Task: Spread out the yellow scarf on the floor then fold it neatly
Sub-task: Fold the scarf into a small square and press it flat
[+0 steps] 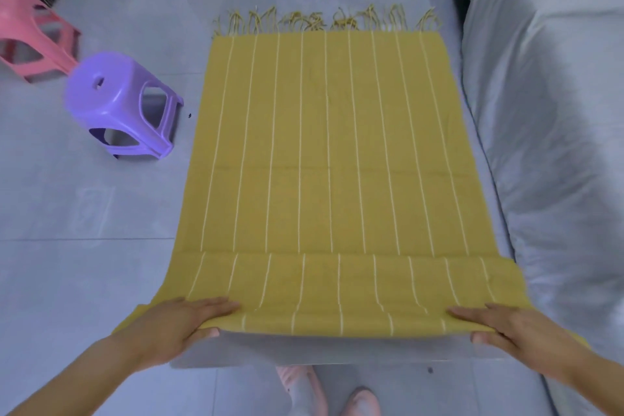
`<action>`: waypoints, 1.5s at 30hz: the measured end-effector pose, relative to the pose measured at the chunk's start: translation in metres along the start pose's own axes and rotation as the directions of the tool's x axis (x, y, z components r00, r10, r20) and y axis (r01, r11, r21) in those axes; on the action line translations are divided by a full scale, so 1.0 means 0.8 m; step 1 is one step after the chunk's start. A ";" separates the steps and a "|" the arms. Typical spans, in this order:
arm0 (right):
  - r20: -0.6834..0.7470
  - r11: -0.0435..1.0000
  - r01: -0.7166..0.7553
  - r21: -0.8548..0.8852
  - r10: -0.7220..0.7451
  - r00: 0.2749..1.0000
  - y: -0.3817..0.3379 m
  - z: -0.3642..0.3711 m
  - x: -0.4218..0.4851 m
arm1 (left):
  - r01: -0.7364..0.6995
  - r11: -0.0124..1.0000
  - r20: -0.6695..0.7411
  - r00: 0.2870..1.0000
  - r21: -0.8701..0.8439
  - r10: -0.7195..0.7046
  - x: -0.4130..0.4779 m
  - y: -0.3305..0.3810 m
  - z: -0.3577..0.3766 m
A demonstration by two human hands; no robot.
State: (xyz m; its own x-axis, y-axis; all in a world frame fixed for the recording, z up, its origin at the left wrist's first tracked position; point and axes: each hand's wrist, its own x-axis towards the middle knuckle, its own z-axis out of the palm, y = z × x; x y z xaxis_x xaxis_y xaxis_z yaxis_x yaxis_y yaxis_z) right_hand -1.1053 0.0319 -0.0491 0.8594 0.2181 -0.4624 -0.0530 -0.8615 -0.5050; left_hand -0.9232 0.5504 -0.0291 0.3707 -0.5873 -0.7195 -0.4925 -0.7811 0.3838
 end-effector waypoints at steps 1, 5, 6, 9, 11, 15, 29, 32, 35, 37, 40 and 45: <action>0.024 1.000 -0.019 -0.010 0.019 1.000 -0.006 -0.013 0.009 | 0.016 1.000 -0.036 0.999 -0.012 -0.017 0.000 -0.004 -0.011; -0.055 0.996 -0.068 -0.057 0.065 0.996 -0.001 -0.055 0.034 | 0.073 0.996 -0.123 0.990 0.051 -0.066 0.011 -0.008 -0.055; -0.076 0.993 -0.086 -0.078 0.080 0.994 -0.003 -0.064 0.041 | 0.096 0.992 -0.129 0.988 0.085 -0.085 0.015 -0.006 -0.065; -0.094 0.988 -0.076 -0.132 0.064 0.994 -0.014 -0.092 0.058 | 0.189 0.975 -0.145 0.975 0.119 -0.171 0.028 0.000 -0.093; -0.147 0.977 -0.003 -0.213 -0.029 0.989 -0.014 -0.103 0.074 | 0.229 0.954 -0.179 0.964 0.192 -0.195 0.038 -0.001 -0.107; -0.202 0.888 -0.083 -0.453 -0.011 0.979 0.005 -0.127 0.121 | 0.302 0.904 -0.302 0.930 0.302 -0.210 0.065 -0.010 -0.141; -0.227 0.793 -0.410 -0.451 0.342 0.912 0.015 -0.137 0.266 | 0.480 0.855 -0.410 0.832 0.196 -0.374 0.207 -0.043 -0.197; -0.111 0.808 -0.410 -0.424 0.403 0.908 0.006 -0.104 0.280 | 0.427 0.892 -0.353 0.866 0.149 -0.355 0.229 -0.030 -0.167; -0.013 0.839 -0.389 -0.381 0.416 0.909 -0.002 -0.067 0.278 | 0.382 0.914 -0.268 0.902 0.133 -0.338 0.238 -0.016 -0.123; 0.025 0.855 -0.406 -0.321 0.437 0.899 0.000 -0.046 0.279 | 0.391 0.913 -0.242 0.903 0.118 -0.355 0.245 -0.016 -0.100; 0.032 0.863 -0.429 -0.266 0.453 0.891 0.005 -0.037 0.284 | 0.415 0.904 -0.259 0.888 0.098 -0.380 0.260 -0.022 -0.089; 0.023 0.881 -0.406 -0.244 0.424 0.905 0.001 -0.041 0.281 | 0.400 0.909 -0.273 0.893 0.116 -0.358 0.258 -0.023 -0.084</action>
State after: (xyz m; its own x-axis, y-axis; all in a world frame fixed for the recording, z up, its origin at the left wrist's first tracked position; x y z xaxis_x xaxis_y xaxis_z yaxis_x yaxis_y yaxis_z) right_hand -0.8953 0.0651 -0.1297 0.7442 -0.1574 -0.6491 -0.2718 -0.9591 -0.0791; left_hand -0.7848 0.4290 -0.1461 0.7226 -0.3023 -0.6216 -0.3904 -0.9206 -0.0061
